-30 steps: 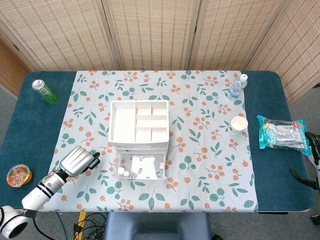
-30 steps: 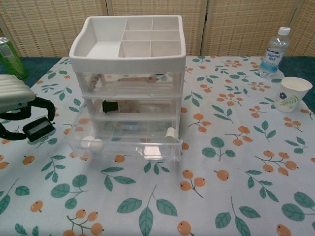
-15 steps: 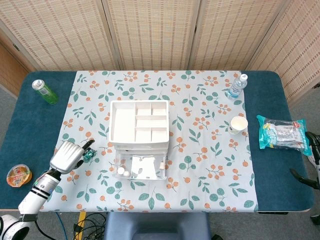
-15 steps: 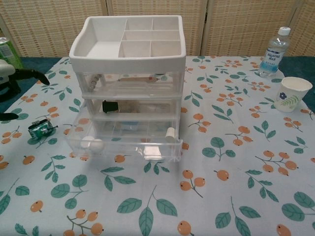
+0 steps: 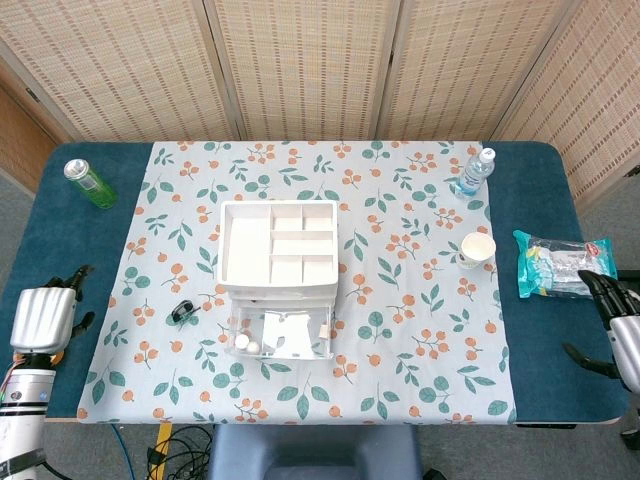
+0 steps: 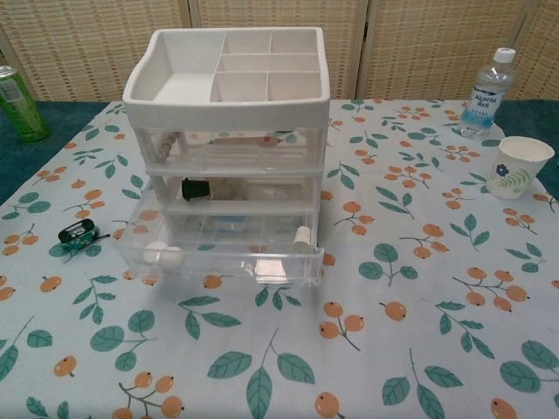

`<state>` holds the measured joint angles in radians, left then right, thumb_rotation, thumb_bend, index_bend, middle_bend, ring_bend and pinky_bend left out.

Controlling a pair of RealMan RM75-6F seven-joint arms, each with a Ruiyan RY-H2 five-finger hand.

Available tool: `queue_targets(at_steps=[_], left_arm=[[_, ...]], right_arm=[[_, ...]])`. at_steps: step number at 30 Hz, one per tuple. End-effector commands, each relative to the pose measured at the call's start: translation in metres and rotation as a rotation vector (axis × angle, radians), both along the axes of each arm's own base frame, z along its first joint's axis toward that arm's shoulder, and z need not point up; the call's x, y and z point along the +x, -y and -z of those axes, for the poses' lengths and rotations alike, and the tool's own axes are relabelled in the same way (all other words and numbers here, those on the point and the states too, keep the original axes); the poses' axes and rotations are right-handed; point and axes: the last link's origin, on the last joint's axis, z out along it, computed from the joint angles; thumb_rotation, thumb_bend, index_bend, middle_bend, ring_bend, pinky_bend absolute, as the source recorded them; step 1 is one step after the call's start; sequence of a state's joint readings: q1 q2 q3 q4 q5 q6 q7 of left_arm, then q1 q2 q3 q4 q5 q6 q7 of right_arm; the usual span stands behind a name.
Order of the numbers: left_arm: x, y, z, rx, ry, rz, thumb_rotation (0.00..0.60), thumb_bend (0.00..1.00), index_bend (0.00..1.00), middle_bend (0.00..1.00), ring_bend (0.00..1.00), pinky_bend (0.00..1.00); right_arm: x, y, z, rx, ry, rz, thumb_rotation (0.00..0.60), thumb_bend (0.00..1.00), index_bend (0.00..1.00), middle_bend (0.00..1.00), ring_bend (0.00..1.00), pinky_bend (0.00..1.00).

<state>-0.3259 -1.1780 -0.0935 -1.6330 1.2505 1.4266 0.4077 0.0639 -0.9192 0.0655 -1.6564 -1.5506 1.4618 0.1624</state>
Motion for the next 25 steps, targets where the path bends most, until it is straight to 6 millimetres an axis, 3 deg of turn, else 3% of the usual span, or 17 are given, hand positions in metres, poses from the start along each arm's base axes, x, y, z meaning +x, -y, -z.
queue_targets(at_steps=[1, 13, 25], left_arm=[[-0.005, 0.014, -0.004, 0.023, 0.012, -0.017, 0.600, 0.22, 0.24, 0.52, 0.45, 0.65], [-0.005, 0.053, -0.008, 0.017, 0.010, -0.046, 0.600, 0.22, 0.24, 0.52, 0.45, 0.61], [0.000, 0.059, -0.005, 0.007, 0.026, -0.013, 0.600, 0.22, 0.24, 0.52, 0.45, 0.61]], right_arm=[[0.001, 0.001, 0.003, 0.018, -0.004, -0.015, 0.600, 0.21, 0.00, 0.09, 0.12, 0.24], [-0.005, -0.003, 0.011, -0.019, -0.001, -0.017, 0.600, 0.21, 0.00, 0.09, 0.12, 0.24], [-0.008, -0.001, 0.013, -0.038, 0.014, -0.014, 0.600, 0.21, 0.00, 0.09, 0.12, 0.24]])
